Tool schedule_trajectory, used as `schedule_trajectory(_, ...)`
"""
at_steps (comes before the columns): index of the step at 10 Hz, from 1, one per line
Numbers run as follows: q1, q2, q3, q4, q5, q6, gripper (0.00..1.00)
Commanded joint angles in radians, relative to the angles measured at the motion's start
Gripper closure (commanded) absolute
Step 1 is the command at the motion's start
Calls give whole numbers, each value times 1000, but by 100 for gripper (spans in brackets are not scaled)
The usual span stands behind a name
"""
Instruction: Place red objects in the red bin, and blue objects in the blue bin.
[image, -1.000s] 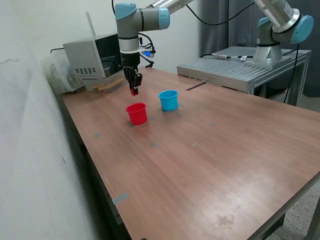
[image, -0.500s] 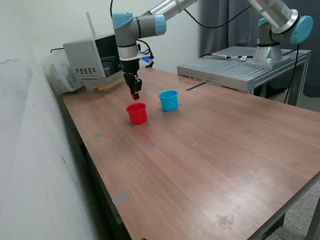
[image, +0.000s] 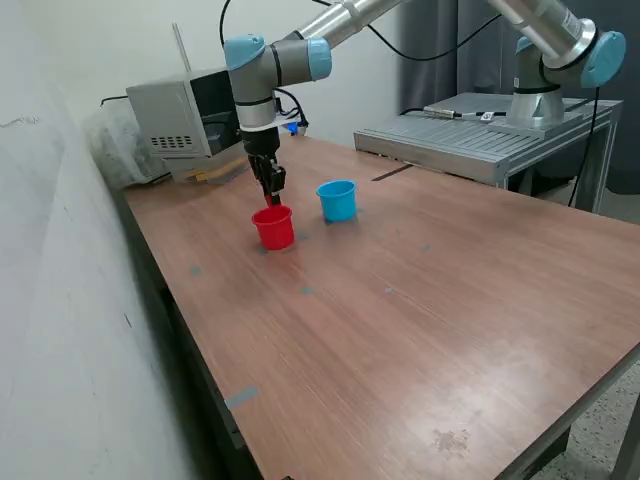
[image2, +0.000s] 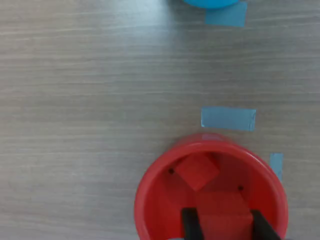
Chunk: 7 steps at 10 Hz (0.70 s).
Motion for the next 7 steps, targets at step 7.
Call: schedule_trajectory(7, 60, -232, 259, -8, -1, -10, 0)
